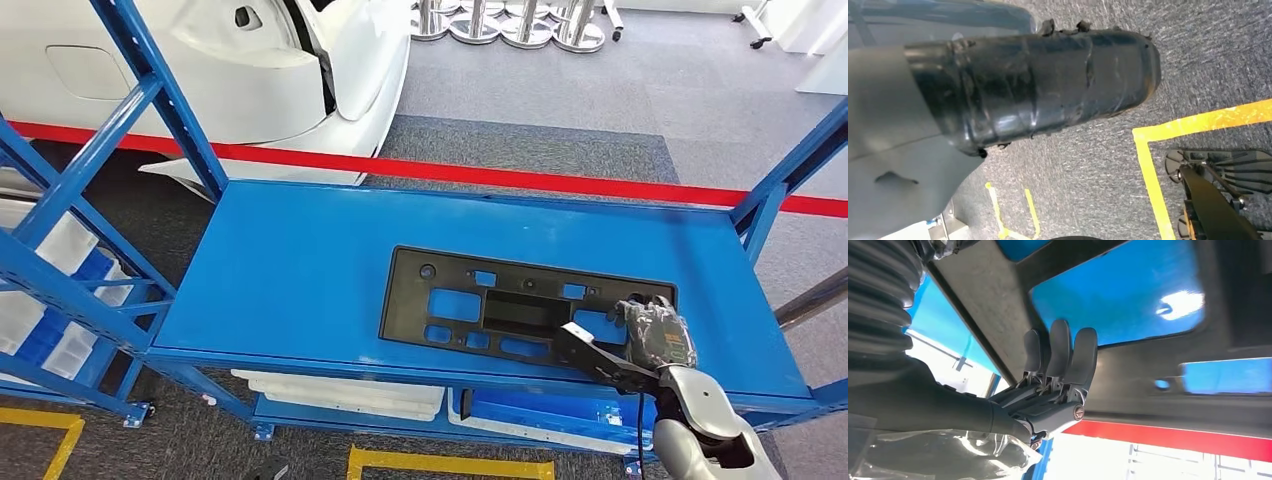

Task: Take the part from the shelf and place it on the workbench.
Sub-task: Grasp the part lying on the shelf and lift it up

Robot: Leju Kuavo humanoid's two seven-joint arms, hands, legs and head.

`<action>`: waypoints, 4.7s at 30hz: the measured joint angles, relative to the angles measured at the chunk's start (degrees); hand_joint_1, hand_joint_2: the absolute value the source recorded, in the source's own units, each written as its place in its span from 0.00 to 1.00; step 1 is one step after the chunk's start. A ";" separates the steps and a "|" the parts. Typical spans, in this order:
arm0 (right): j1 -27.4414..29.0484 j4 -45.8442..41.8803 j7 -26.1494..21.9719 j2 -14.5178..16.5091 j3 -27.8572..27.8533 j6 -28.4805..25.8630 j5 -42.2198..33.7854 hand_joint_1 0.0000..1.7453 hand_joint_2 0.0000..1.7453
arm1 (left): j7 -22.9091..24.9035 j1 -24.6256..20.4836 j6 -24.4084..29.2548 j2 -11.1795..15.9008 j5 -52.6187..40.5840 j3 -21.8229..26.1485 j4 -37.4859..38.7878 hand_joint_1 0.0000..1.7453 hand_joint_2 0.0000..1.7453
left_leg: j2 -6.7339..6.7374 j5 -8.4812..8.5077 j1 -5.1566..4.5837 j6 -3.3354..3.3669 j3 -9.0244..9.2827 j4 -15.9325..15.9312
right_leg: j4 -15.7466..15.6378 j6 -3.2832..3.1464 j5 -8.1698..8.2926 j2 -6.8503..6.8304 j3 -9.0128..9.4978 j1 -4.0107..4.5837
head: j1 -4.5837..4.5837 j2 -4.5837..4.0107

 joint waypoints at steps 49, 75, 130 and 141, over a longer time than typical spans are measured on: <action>0.35 -33.84 6.99 7.57 0.97 -4.10 -9.21 0.00 1.00 | 0.07 0.41 -0.19 1.13 0.76 0.02 0.02 0.00 0.00 | -0.23 0.83 -0.06 0.50 -1.02 0.04 | 1.23 0.26 -1.11 0.26 -0.07 0.10 | -0.21 0.00; 6.72 -26.35 7.68 8.14 11.26 -11.43 -11.53 0.00 1.00 | 0.31 0.23 0.80 1.20 1.79 0.02 0.42 0.00 0.00 | -0.19 0.24 0.00 -0.88 -1.44 1.85 | 0.06 -1.17 -0.14 0.45 0.58 0.25 | -0.28 0.00; 8.73 -26.38 13.50 2.09 20.19 -11.52 -6.33 0.00 1.00 | 0.35 0.38 3.18 0.67 4.58 0.09 1.10 0.00 0.00 | 0.32 -7.45 -0.16 -1.35 -7.14 15.09 | -1.56 -2.20 0.67 -0.06 1.31 0.36 | -0.21 0.00; 7.80 -25.84 11.34 3.26 22.08 -9.41 -7.46 0.00 1.00 | 0.79 -0.34 3.14 0.83 4.68 0.03 1.35 0.00 0.00 | 0.26 0.42 -0.06 0.78 -0.51 0.16 | 1.65 0.18 -1.46 0.23 -0.09 0.49 | -0.05 0.00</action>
